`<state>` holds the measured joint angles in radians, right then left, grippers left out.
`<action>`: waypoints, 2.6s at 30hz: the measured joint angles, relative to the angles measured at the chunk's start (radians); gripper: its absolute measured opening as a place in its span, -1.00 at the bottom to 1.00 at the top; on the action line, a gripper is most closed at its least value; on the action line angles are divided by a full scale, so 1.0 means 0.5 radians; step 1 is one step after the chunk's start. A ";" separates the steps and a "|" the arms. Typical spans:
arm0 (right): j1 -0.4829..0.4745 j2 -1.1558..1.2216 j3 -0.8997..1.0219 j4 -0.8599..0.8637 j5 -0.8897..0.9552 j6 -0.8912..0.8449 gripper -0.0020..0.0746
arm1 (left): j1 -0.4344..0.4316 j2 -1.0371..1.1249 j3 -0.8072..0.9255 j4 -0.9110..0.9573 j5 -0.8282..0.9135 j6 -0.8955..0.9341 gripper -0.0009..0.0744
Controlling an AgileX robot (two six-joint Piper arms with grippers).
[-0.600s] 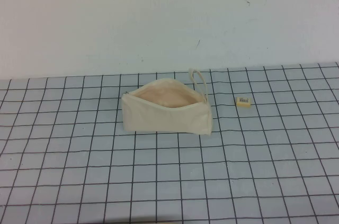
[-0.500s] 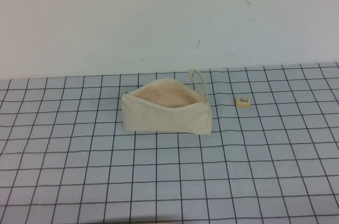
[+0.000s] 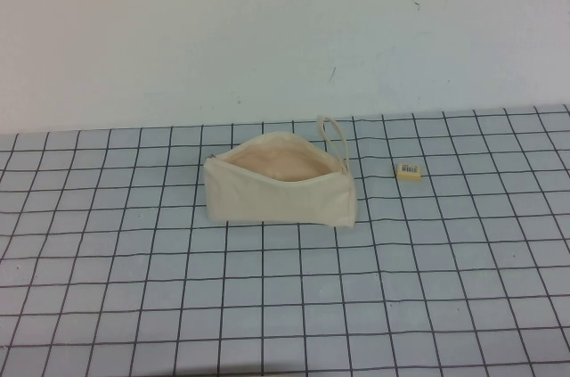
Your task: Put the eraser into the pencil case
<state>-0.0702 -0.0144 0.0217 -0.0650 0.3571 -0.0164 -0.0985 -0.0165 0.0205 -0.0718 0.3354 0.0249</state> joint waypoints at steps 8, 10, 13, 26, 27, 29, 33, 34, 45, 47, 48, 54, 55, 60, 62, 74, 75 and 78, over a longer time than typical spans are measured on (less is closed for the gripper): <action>0.000 0.000 0.000 -0.001 -0.004 0.000 -0.96 | 0.000 0.000 0.000 0.000 0.000 0.000 -0.98; 0.000 0.000 0.003 -0.006 -0.024 0.000 -0.96 | 0.000 0.000 0.000 0.000 0.000 0.000 -0.98; 0.000 0.000 0.012 -0.011 -0.089 0.000 -0.96 | 0.000 0.000 0.000 0.000 0.000 0.000 -0.98; 0.000 0.000 0.012 -0.014 -1.044 0.000 -0.96 | 0.000 0.000 0.000 0.000 0.000 0.000 -0.98; 0.000 0.000 0.012 -0.014 -1.181 0.010 -0.96 | 0.000 0.000 0.000 0.000 0.000 0.000 -0.98; 0.000 0.000 0.012 -0.015 -1.301 0.015 -0.96 | 0.000 0.000 0.000 0.000 0.000 0.000 -0.98; 0.000 0.000 0.012 0.143 -1.431 -0.176 -0.96 | 0.000 0.000 0.000 0.000 0.000 0.000 -0.98; 0.000 0.000 0.012 0.243 -1.453 -0.207 -0.96 | 0.000 0.000 0.000 0.000 0.000 0.000 -0.98; 0.000 0.299 -0.563 0.783 -0.918 -0.724 -0.96 | 0.000 0.000 0.000 0.000 0.000 0.000 -0.98; 0.000 0.522 -0.767 0.784 -0.714 -0.780 -0.96 | 0.000 0.000 0.000 0.000 0.000 0.000 -0.98; 0.000 0.622 -0.847 0.784 -0.611 -0.797 -0.96 | 0.000 0.000 0.000 0.000 0.000 0.000 -0.98; 0.000 1.486 -1.388 0.784 -0.196 -0.964 -0.96 | 0.000 0.000 0.000 0.000 0.000 0.000 -0.98; 0.000 1.647 -1.480 0.784 -0.131 -1.011 -0.96 | 0.000 0.000 0.000 0.000 0.000 0.000 -0.98; 0.000 2.426 -1.925 0.903 0.091 -1.374 -0.96 | 0.000 0.000 0.000 0.000 0.000 0.000 -0.98; 0.013 2.729 -2.143 1.002 0.185 -1.553 -0.96 | 0.000 0.000 0.000 0.000 0.000 0.000 -0.98; 0.438 3.955 -3.328 1.121 0.813 -2.084 -0.96 | 0.000 0.000 0.000 0.000 0.003 0.000 -0.98; 0.467 4.071 -3.448 1.122 0.924 -2.118 -0.96 | 0.000 0.000 0.000 0.000 0.003 0.000 -0.98; 0.502 4.388 -3.812 1.130 1.210 -2.115 -0.96 | 0.000 0.000 0.000 0.000 0.003 0.000 -0.98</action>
<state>0.1808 2.1794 -1.8844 0.5000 0.9623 -1.0740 -0.0985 -0.0165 0.0205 -0.0718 0.3371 0.0249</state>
